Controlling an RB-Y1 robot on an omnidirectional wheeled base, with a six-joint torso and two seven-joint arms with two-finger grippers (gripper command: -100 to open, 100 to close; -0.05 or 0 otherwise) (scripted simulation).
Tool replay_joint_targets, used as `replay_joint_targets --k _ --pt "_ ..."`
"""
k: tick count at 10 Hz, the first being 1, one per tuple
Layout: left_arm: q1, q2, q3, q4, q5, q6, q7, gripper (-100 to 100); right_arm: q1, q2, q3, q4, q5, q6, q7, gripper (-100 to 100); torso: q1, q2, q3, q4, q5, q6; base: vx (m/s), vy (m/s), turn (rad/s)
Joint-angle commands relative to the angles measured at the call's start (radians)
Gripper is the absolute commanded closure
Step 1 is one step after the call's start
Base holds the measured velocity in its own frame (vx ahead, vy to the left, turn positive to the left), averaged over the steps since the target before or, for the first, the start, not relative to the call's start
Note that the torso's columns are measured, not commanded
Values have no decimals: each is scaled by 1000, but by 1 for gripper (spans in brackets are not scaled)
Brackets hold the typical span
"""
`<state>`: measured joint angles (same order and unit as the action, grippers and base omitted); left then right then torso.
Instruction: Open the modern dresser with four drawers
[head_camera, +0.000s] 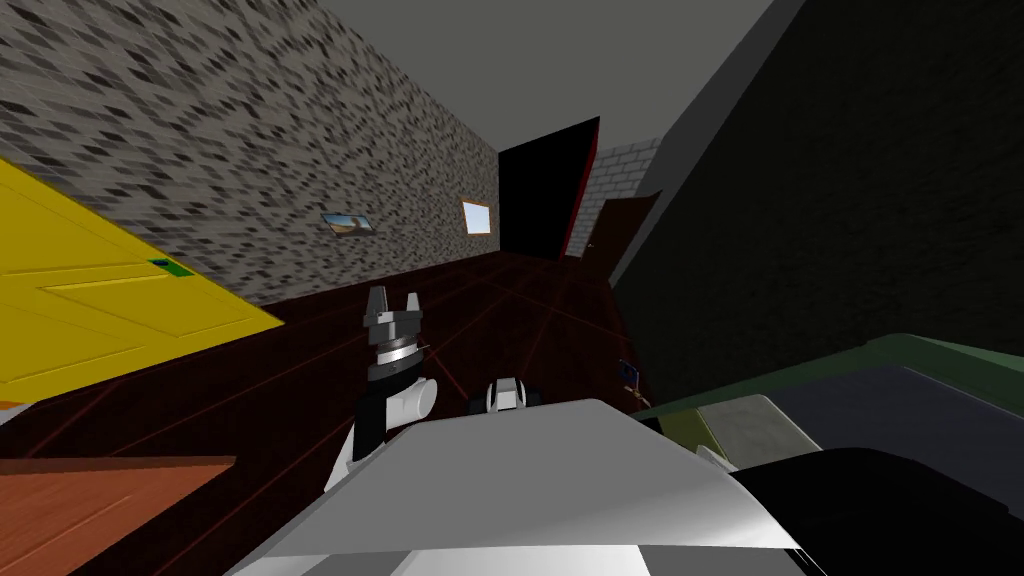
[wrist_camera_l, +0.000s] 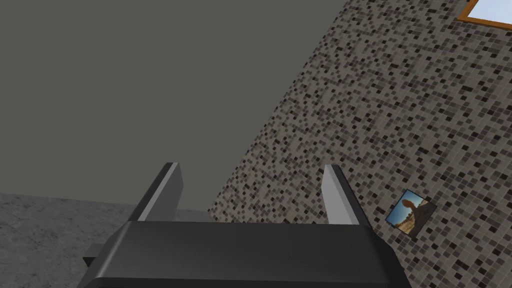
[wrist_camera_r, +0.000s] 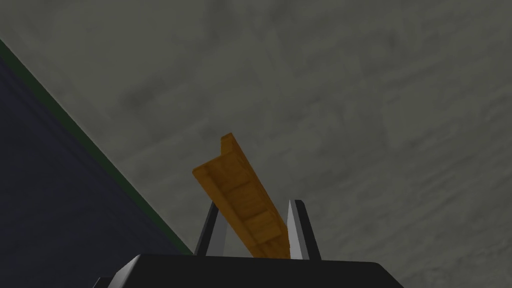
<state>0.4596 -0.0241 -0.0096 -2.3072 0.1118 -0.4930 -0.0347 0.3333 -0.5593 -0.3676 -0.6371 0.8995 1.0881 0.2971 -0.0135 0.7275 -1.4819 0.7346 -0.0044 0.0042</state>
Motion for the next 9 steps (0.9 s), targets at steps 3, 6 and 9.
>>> replay_joint_targets --k 3,6,9 --pt "0 0 0 0 0 0 0 0 119 14 71 -101 89 -77 -103 100 9 12 8 5 4 -9 278 -40 -385" --pt "0 0 0 0 0 0 0 0 198 24 119 -171 148 -125 -168 100 14 10 8 5 1 -7 278 8 -367" --pt "-1 0 0 0 0 0 0 0 213 24 127 -206 156 -135 -172 100 9 19 12 7 3 -8 146 41 -169"
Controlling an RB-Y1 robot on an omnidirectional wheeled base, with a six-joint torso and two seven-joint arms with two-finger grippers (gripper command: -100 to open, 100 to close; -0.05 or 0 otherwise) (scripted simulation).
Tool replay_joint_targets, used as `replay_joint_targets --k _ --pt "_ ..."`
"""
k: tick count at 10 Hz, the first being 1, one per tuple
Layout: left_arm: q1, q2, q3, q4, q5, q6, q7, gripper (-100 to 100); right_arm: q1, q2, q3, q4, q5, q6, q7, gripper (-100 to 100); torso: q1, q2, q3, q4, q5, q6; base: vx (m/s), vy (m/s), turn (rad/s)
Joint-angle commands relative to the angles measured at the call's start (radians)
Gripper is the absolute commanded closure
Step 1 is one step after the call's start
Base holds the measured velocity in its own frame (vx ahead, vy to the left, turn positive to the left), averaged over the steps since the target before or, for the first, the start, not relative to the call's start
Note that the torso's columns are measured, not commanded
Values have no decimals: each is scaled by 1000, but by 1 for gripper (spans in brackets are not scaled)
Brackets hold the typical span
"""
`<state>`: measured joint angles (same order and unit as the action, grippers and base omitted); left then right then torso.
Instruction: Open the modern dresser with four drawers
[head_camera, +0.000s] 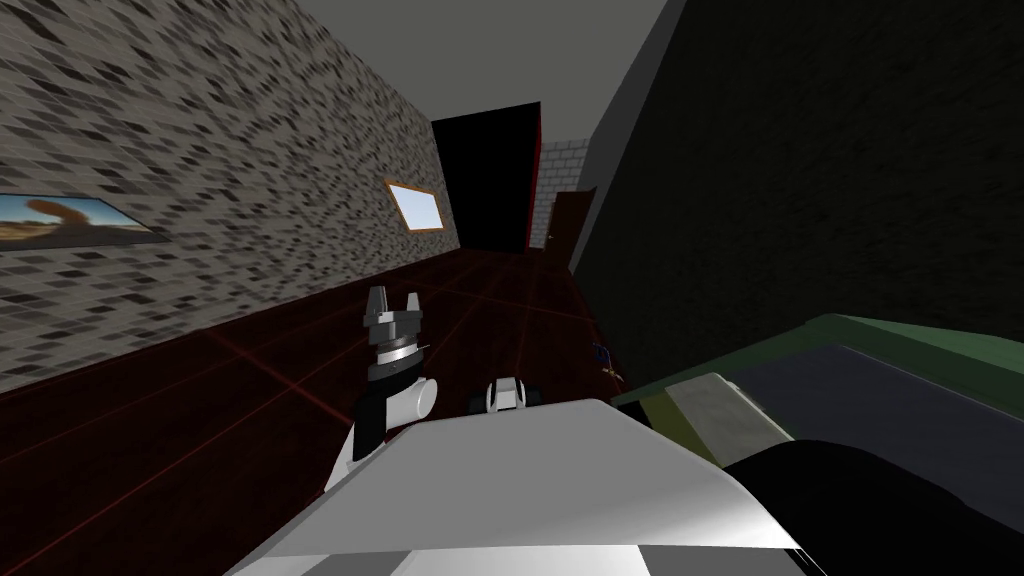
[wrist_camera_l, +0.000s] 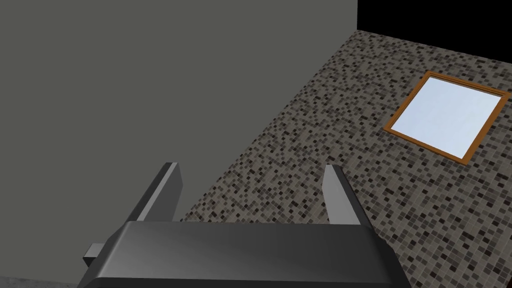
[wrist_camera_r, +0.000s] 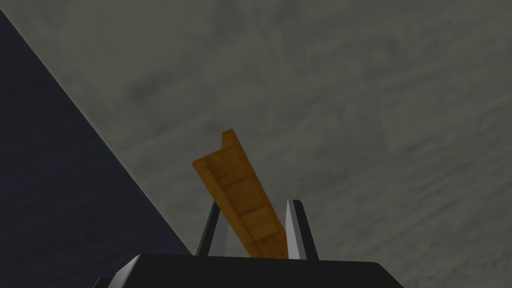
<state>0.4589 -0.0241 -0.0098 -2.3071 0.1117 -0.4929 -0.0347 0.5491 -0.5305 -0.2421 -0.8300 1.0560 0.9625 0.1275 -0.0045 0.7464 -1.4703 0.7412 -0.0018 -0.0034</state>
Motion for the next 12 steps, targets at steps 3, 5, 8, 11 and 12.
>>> replay_joint_targets --k 3,5,8,11,12 --pt "0 0 0 0 0 0 0 0 -2 -11 1 -13 2 -10 -5 100 4 -5 -1 0 -2 1 -8 157 31" --pt "0 0 0 0 0 0 0 0 -2 -11 1 -19 -1 -15 0 100 3 -10 -5 -3 -2 4 59 165 12" --pt "0 0 0 0 0 0 0 0 24 -62 -13 -16 -35 -55 11 -100 0 -7 -6 -3 2 4 69 137 -25" --pt "0 0 0 0 0 0 0 0 55 -126 -32 -15 -82 -112 26 -100 3 -7 -5 -3 1 3 34 43 -33" --pt "0 0 0 0 0 0 0 0 63 -142 -36 -15 -94 -126 29 -100 5 -8 -6 -3 3 4 41 72 -36"
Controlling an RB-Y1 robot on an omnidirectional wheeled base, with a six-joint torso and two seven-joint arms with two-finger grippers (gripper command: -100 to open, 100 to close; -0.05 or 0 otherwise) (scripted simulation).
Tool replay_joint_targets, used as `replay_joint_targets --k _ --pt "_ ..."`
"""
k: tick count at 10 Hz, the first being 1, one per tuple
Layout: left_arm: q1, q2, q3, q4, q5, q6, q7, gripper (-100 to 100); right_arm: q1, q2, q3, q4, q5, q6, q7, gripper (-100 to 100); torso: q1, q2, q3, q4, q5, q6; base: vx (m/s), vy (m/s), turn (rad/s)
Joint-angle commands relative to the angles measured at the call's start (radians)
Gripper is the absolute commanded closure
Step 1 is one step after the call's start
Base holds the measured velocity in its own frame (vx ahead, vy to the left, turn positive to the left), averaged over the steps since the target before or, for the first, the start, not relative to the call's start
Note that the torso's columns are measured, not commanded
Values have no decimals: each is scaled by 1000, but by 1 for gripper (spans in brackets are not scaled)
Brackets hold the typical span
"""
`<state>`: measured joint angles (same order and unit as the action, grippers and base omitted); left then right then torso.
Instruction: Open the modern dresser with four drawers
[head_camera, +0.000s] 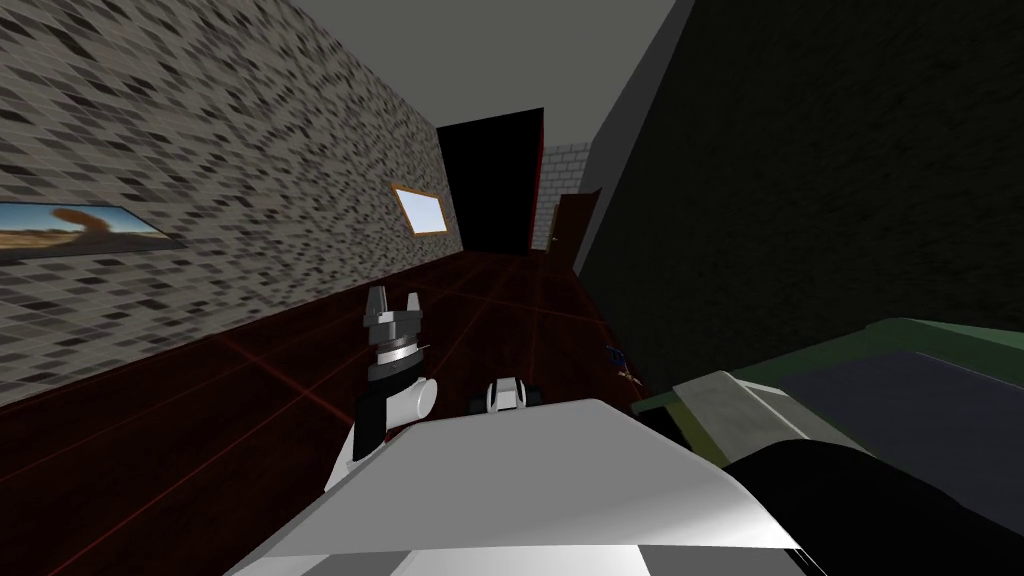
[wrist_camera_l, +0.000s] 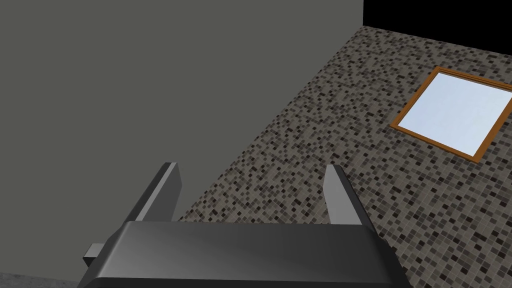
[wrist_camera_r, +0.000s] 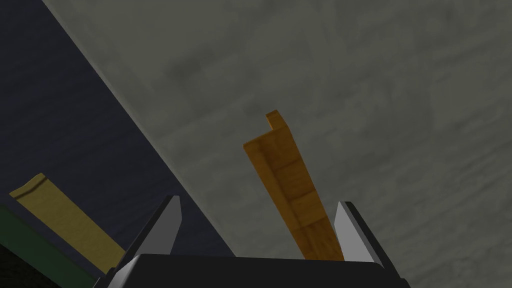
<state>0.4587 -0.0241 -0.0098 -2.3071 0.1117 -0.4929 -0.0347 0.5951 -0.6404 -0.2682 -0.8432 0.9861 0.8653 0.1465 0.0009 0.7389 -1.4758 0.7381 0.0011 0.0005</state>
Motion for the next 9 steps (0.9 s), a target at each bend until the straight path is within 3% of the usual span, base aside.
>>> replay_joint_targets --k 1,2,3,4,9 --pt "0 0 0 0 0 0 0 0 25 -48 -14 -2 -36 -43 14 -100 4 -1 -2 -1 3 0 50 65 -40" --pt "0 0 0 0 0 0 0 0 33 -64 -19 -1 -48 -57 18 -100 6 -3 -3 -1 5 -1 42 68 -16" --pt "0 0 0 0 0 0 0 0 19 -44 -7 8 -31 -47 9 -100 8 -2 -4 -2 7 0 16 27 -5" --pt "0 0 0 0 0 0 0 0 19 -43 -6 12 -31 -54 5 0 7 -1 -3 -1 7 0 0 0 0" --pt "0 0 0 0 0 0 0 0 17 -34 -1 11 -33 -60 6 0 3 -1 -2 -1 2 0 0 0 0"
